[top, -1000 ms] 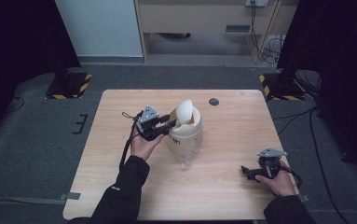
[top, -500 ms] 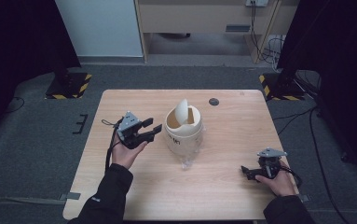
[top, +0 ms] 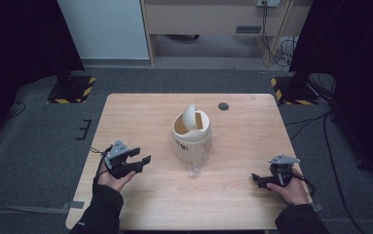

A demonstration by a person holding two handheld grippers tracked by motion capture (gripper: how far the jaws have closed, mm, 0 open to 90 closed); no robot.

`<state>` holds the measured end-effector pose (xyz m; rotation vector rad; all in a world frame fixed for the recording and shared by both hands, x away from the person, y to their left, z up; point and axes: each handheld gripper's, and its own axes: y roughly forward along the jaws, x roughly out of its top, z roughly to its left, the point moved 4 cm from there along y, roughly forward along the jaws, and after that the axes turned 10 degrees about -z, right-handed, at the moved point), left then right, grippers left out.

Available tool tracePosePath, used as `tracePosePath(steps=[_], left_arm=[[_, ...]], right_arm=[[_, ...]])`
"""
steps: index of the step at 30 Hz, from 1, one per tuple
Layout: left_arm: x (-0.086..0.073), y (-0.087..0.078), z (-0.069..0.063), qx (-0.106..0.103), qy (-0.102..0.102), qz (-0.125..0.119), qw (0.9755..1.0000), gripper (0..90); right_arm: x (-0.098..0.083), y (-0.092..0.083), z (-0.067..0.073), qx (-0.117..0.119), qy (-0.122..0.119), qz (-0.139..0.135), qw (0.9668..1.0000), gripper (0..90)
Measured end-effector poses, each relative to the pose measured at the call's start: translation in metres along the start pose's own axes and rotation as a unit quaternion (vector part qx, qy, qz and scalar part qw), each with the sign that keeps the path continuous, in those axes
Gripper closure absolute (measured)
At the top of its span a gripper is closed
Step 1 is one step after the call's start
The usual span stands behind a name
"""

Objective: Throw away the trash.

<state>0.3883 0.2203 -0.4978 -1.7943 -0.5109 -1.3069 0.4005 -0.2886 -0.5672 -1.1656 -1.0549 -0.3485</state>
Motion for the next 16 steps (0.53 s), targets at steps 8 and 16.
tracePosePath(steps=[8, 16], left_arm=[[-0.034, -0.009, 0.027, 0.057, 0.03, 0.085, 0.9943, 25.6], [-0.048, -0.005, 0.037, 0.074, 0.028, 0.12, 0.9896, 16.3]], right_arm=[[0.0, 0.0, 0.0, 0.002, -0.002, 0.001, 1.0, 0.6], [0.0, 0.0, 0.0, 0.002, -0.002, 0.001, 1.0, 0.6]])
